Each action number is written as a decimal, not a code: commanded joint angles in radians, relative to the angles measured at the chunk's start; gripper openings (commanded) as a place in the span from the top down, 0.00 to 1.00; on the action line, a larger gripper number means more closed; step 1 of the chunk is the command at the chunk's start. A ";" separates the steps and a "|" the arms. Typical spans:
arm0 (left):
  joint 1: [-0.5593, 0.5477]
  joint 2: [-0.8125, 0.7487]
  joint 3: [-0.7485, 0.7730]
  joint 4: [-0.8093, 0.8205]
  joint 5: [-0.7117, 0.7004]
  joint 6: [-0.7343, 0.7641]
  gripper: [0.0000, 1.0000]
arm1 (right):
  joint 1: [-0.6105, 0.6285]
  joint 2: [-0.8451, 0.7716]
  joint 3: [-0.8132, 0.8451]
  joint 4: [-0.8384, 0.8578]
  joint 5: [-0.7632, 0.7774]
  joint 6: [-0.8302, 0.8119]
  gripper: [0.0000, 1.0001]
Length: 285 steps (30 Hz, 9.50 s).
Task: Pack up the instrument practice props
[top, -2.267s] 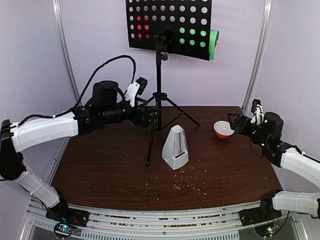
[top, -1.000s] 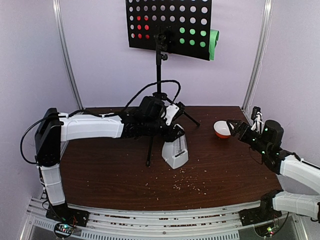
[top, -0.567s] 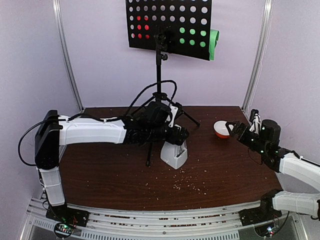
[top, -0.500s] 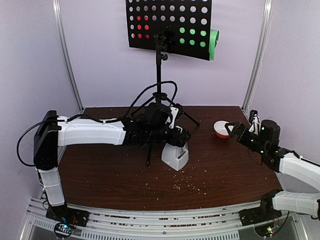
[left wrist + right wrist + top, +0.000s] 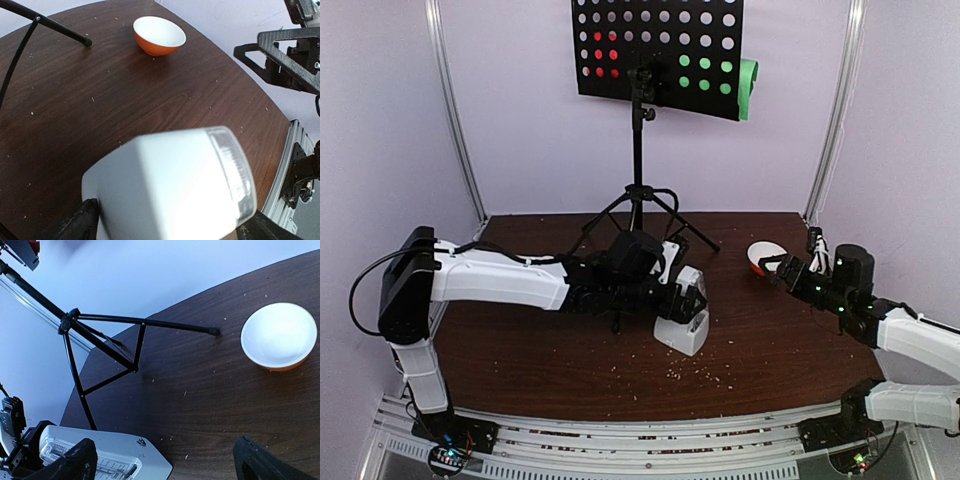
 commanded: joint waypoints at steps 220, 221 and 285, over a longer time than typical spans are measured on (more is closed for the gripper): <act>0.323 -0.308 -0.390 0.458 0.526 0.269 0.04 | 0.315 0.327 0.309 0.076 -0.292 -0.453 0.00; 0.333 -0.318 -0.405 0.459 0.516 0.254 0.04 | 0.314 0.348 0.326 0.066 -0.327 -0.457 0.00; 0.445 0.039 -0.062 0.332 0.234 0.117 0.43 | 0.317 -0.022 0.082 -0.173 0.818 -0.207 0.06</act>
